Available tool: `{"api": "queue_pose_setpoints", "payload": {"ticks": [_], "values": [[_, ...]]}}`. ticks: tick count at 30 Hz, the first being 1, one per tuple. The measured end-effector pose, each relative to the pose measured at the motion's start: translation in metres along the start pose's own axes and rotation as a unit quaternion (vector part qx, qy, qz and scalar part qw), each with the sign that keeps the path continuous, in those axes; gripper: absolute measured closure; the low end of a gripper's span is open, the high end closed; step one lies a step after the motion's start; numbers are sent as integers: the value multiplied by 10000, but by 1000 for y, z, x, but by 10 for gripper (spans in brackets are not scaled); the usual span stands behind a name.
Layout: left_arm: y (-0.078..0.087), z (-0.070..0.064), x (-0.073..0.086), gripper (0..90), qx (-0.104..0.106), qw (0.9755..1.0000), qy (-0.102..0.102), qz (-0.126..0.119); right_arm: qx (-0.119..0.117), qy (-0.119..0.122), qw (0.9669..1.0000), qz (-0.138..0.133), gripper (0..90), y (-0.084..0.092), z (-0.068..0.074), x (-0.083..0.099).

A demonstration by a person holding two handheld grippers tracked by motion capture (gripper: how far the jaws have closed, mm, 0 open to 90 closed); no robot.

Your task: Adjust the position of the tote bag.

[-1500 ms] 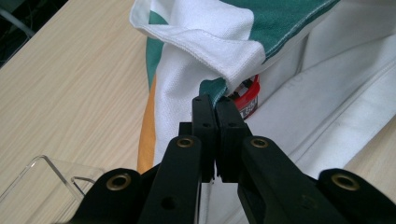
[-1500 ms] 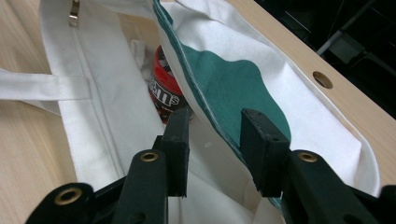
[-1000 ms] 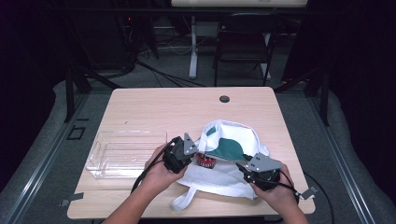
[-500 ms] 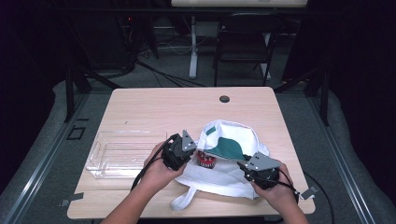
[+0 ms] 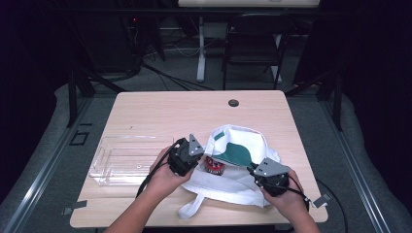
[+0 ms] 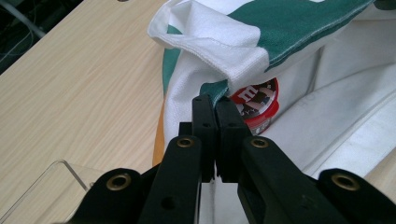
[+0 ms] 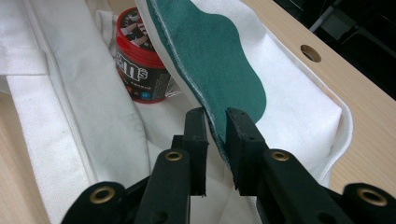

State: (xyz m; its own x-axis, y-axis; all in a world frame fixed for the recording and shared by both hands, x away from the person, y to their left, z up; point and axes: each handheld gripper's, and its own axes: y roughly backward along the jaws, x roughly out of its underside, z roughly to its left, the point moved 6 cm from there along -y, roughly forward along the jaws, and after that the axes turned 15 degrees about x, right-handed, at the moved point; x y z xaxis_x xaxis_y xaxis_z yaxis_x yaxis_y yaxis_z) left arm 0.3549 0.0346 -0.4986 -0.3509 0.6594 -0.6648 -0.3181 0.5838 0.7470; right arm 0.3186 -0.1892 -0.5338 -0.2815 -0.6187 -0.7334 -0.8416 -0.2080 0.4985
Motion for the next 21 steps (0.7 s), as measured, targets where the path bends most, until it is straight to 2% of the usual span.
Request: {"api": "queue_pose_setpoints", "payload": {"ticks": [8,12,21], "values": [[0,1,0,885,-21,10000,15,-26,-85,-141,9999,-2,834,0,-1,0],[1,2,-1,885,4,10000,48,-61,-183,-320,9993,-9,859,1,-3,-2],[3,5,-3,885,-14,10000,41,-46,-183,-351,9992,12,885,1,-4,-5]]}}
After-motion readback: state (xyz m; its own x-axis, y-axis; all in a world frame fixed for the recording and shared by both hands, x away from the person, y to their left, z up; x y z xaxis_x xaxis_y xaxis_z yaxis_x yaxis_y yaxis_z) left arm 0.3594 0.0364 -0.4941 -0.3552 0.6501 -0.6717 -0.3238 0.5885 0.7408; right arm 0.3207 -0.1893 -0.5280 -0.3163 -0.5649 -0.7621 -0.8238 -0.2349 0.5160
